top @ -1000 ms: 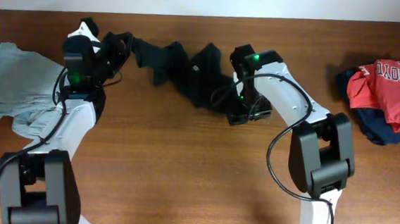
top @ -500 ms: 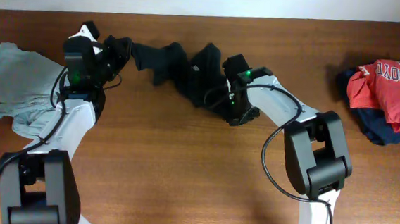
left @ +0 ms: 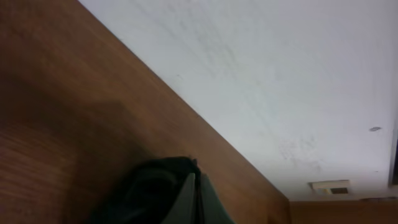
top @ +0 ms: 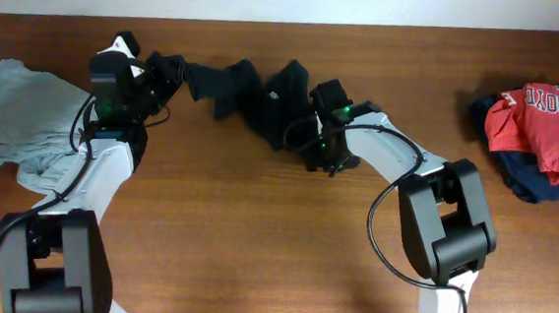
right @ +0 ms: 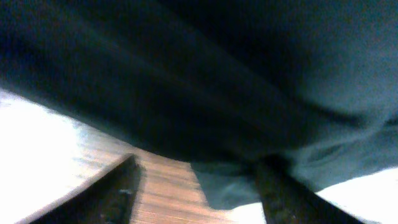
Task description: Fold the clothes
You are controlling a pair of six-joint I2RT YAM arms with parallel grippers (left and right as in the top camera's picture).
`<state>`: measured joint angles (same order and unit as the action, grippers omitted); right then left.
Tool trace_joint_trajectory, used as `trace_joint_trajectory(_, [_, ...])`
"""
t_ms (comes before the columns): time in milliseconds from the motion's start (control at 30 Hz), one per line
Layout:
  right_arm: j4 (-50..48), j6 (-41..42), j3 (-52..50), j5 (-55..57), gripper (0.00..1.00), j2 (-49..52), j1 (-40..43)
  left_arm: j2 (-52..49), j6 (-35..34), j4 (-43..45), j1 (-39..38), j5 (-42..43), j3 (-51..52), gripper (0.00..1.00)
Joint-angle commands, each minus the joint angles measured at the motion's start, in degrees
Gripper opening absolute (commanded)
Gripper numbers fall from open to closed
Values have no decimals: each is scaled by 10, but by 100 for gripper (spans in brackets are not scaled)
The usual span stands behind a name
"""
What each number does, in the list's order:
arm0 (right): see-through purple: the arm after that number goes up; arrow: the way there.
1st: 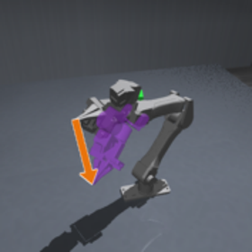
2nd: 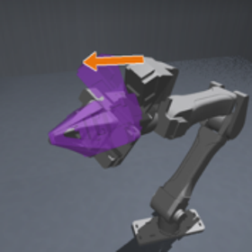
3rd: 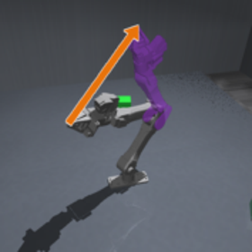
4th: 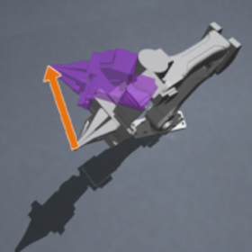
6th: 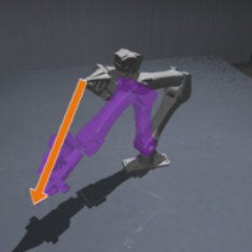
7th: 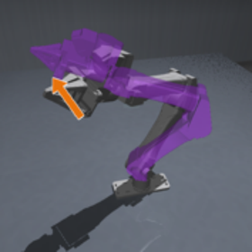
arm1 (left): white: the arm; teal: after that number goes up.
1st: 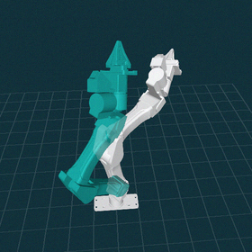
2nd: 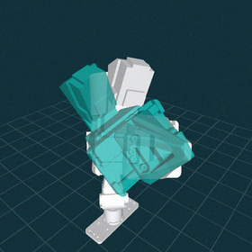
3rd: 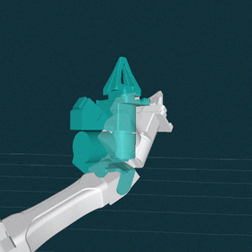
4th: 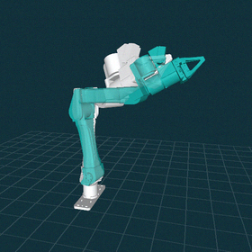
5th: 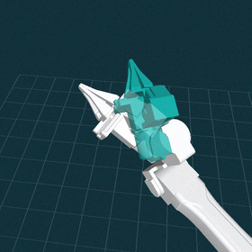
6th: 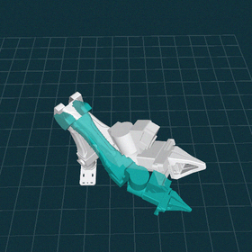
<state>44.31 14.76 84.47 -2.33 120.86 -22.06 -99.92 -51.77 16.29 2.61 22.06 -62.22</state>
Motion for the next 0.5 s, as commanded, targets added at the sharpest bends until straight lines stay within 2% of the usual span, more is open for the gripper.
trace_joint_trajectory(0, [0, 8, -30, 11, 44, 14, 4, -3, 14, -7, 2, -4, 0, 1])
trace_joint_trajectory(167, [-2, 8, -30, 20, 13, 14, 4, -3, 20, -10, 2, -4, 0, 1])
trace_joint_trajectory(233, [-2, 8, -30, 22, 4, 13, 5, -3, 20, -10, 2, -4, 0, 1])
trace_joint_trajectory(333, [10, 17, -22, 22, 4, 9, 10, -2, 30, -2, 2, 3, 0, 1])
trace_joint_trajectory(467, [70, 19, 19, 19, 4, -15, 24, 16, 89, -17, 1, 10, -22, 1])
